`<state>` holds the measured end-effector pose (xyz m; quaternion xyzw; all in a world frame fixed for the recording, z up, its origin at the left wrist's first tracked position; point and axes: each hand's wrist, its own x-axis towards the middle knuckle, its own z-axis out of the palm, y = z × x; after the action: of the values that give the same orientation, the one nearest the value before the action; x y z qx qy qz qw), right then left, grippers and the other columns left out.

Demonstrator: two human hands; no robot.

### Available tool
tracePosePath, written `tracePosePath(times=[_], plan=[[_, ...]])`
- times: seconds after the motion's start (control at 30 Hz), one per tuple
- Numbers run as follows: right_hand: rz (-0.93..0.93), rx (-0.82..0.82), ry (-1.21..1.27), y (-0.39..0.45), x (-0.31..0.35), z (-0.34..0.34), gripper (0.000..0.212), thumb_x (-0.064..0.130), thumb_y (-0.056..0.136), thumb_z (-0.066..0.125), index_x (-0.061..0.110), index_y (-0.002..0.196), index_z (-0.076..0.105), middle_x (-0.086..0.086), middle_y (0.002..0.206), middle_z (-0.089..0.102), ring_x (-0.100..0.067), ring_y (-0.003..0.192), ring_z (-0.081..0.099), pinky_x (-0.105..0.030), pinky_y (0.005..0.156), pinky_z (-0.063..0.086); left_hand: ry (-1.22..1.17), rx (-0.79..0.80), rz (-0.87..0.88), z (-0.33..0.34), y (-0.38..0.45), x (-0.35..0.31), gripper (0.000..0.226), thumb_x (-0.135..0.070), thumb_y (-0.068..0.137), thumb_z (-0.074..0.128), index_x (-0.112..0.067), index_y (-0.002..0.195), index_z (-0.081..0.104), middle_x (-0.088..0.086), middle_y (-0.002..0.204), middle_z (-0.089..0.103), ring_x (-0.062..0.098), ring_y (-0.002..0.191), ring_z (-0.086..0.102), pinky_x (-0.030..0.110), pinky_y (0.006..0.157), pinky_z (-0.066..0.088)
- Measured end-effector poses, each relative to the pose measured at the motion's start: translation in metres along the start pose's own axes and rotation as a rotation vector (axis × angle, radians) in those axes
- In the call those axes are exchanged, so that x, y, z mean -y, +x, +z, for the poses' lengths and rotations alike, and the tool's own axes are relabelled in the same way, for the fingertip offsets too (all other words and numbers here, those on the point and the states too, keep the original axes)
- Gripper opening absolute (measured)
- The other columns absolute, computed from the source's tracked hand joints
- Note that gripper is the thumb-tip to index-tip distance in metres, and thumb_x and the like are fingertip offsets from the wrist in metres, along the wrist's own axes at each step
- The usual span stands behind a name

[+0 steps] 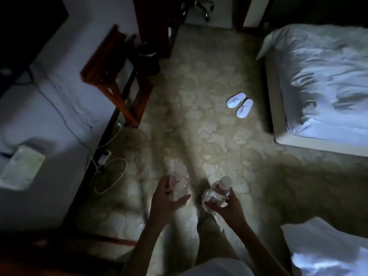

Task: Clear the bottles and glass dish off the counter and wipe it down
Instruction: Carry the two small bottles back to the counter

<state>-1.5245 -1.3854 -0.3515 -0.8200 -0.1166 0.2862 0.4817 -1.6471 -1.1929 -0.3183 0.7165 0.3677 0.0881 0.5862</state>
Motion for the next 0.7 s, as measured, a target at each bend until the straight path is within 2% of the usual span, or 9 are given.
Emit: tracePosePath(times=[0.03, 0.13, 0.2, 0.27, 0.37, 0.47, 0.57, 0.63, 0.7], plan=[[-0.003, -0.019, 0.013, 0.023, 0.001, -0.009, 0.079, 0.068, 0.047, 0.080, 0.024, 0.108, 0.058, 0.005, 0.098, 0.071, -0.005, 0.089, 0.068, -0.024, 0.077, 0.055, 0.007, 0.015, -0.007, 0.008, 0.025, -0.009, 0.068, -0.030, 0.062, 0.092, -0.024, 0.119, 0.055, -0.011, 0.111, 0.068, -0.006, 0.097, 0.064, 0.011, 0.075, 0.053], [-0.013, -0.031, 0.017, 0.099, 0.013, -0.045, 0.058, 0.035, 0.060, 0.089, 0.027, 0.108, 0.057, 0.005, 0.100, 0.070, 0.000, 0.092, 0.066, -0.018, 0.076, 0.052, 0.020, 0.025, -0.027, 0.035, 0.101, -0.041, 0.070, -0.045, 0.056, 0.090, -0.027, 0.115, 0.057, -0.011, 0.108, 0.070, 0.003, 0.097, 0.067, 0.030, 0.082, 0.059], [-0.013, -0.034, 0.024, 0.146, 0.033, -0.075, 0.056, 0.022, 0.062, 0.089, 0.027, 0.107, 0.057, 0.006, 0.101, 0.069, 0.005, 0.092, 0.064, -0.011, 0.074, 0.049, 0.021, 0.000, -0.043, 0.053, 0.147, -0.069, 0.071, -0.047, 0.053, 0.090, -0.028, 0.113, 0.058, -0.011, 0.106, 0.070, 0.007, 0.097, 0.068, 0.036, 0.082, 0.059], [-0.036, -0.055, 0.016, 0.195, 0.060, -0.106, 0.059, 0.029, 0.061, 0.089, 0.025, 0.110, 0.057, 0.007, 0.102, 0.069, 0.005, 0.092, 0.065, -0.009, 0.075, 0.049, 0.025, 0.000, -0.030, 0.071, 0.194, -0.099, 0.070, -0.037, 0.056, 0.093, -0.025, 0.114, 0.057, -0.015, 0.104, 0.070, 0.005, 0.094, 0.069, 0.034, 0.079, 0.059], [-0.058, -0.068, 0.035, 0.268, 0.091, -0.142, 0.068, 0.049, 0.058, 0.083, 0.019, 0.113, 0.057, 0.006, 0.100, 0.070, -0.005, 0.091, 0.068, -0.022, 0.079, 0.055, 0.023, 0.014, -0.025, 0.096, 0.260, -0.141, 0.068, -0.024, 0.062, 0.092, -0.022, 0.119, 0.055, -0.015, 0.102, 0.070, 0.003, 0.094, 0.069, 0.032, 0.078, 0.060], [-0.054, -0.076, 0.033, 0.335, 0.111, -0.156, 0.066, 0.050, 0.059, 0.083, 0.016, 0.110, 0.058, 0.003, 0.096, 0.070, -0.013, 0.089, 0.069, -0.034, 0.081, 0.058, 0.011, 0.039, -0.061, 0.110, 0.323, -0.166, 0.067, -0.024, 0.065, 0.090, -0.017, 0.121, 0.053, -0.007, 0.108, 0.067, 0.012, 0.099, 0.068, 0.038, 0.086, 0.058], [-0.016, -0.063, 0.071, 0.400, 0.121, -0.153, 0.065, 0.048, 0.061, 0.083, 0.014, 0.109, 0.057, 0.002, 0.098, 0.069, -0.014, 0.091, 0.069, -0.039, 0.083, 0.058, 0.031, 0.035, -0.085, 0.121, 0.393, -0.176, 0.062, -0.024, 0.062, 0.091, -0.014, 0.112, 0.056, -0.006, 0.099, 0.067, 0.012, 0.092, 0.068, 0.041, 0.085, 0.059], [-0.001, -0.047, 0.087, 0.445, 0.129, -0.148, 0.072, 0.060, 0.060, 0.081, 0.012, 0.109, 0.057, 0.002, 0.098, 0.069, -0.013, 0.091, 0.069, -0.039, 0.084, 0.058, 0.014, 0.047, -0.109, 0.124, 0.446, -0.182, 0.069, -0.033, 0.058, 0.093, -0.015, 0.112, 0.056, -0.005, 0.100, 0.067, 0.016, 0.095, 0.069, 0.040, 0.082, 0.059], [-0.002, -0.053, 0.088, 0.495, 0.146, -0.149, 0.083, 0.071, 0.054, 0.076, 0.014, 0.112, 0.056, 0.004, 0.100, 0.068, -0.005, 0.092, 0.067, -0.030, 0.083, 0.056, -0.006, 0.052, -0.081, 0.125, 0.508, -0.195, 0.091, -0.062, 0.044, 0.089, -0.017, 0.116, 0.055, -0.004, 0.104, 0.067, 0.017, 0.097, 0.068, 0.038, 0.080, 0.060]])
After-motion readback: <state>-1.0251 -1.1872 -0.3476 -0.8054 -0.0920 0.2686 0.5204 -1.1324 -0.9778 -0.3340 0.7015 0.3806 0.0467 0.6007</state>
